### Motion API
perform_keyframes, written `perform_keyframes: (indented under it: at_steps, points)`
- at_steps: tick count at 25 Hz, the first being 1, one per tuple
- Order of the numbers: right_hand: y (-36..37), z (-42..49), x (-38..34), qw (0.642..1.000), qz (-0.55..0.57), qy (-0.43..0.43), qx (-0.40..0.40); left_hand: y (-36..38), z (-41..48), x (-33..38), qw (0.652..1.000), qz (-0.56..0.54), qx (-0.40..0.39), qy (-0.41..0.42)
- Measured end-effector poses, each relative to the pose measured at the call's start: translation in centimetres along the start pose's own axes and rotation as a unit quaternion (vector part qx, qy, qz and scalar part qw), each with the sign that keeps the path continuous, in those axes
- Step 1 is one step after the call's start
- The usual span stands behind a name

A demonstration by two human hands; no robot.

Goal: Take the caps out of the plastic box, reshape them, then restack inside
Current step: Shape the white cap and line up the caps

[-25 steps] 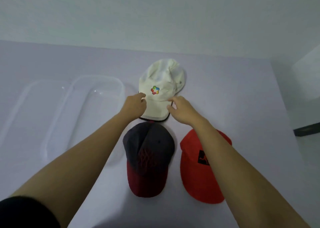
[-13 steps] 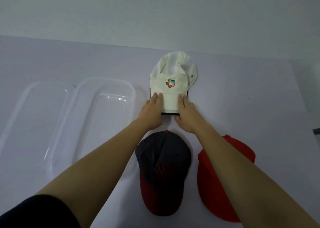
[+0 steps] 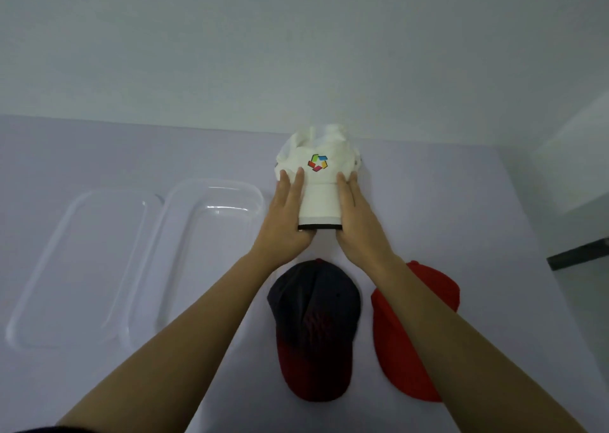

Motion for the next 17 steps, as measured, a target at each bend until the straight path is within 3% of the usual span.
perform_keyframes:
  at_steps: [4,8,11,15,17]
  points:
    - [-3.4,-2.9,-4.4,0.985,0.163,-0.007,0.055,-4.5,-3.5,4.1,0.994,-0.089,0.054,0.023]
    - [-3.7,-5.5,-8.3,0.935,0.353,-0.004,0.025,-6.0,-7.6,6.8,0.953,-0.286,0.098,-0.001]
    - [-4.6,-6.8,-9.7,0.936,0.349,-0.029,0.022,-7.0,-9.8,6.8,0.961,-0.259,0.097,0.003]
    - [-5.9,-7.5,-9.2,0.971,0.221,-0.068,0.052,-8.8,-9.9,6.6,0.991,-0.075,0.088,0.061]
    - [-5.7,-8.2,-9.7,0.962,0.256,-0.068,0.07,-8.6,-10.5,6.8,0.991,-0.083,0.088,0.058]
Point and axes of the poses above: each hand's wrist, its own z-axis towards the middle knuckle, its own y-axis out of the palm, x = y × z, the point moved 9 cm from there along z, towards the middle knuckle
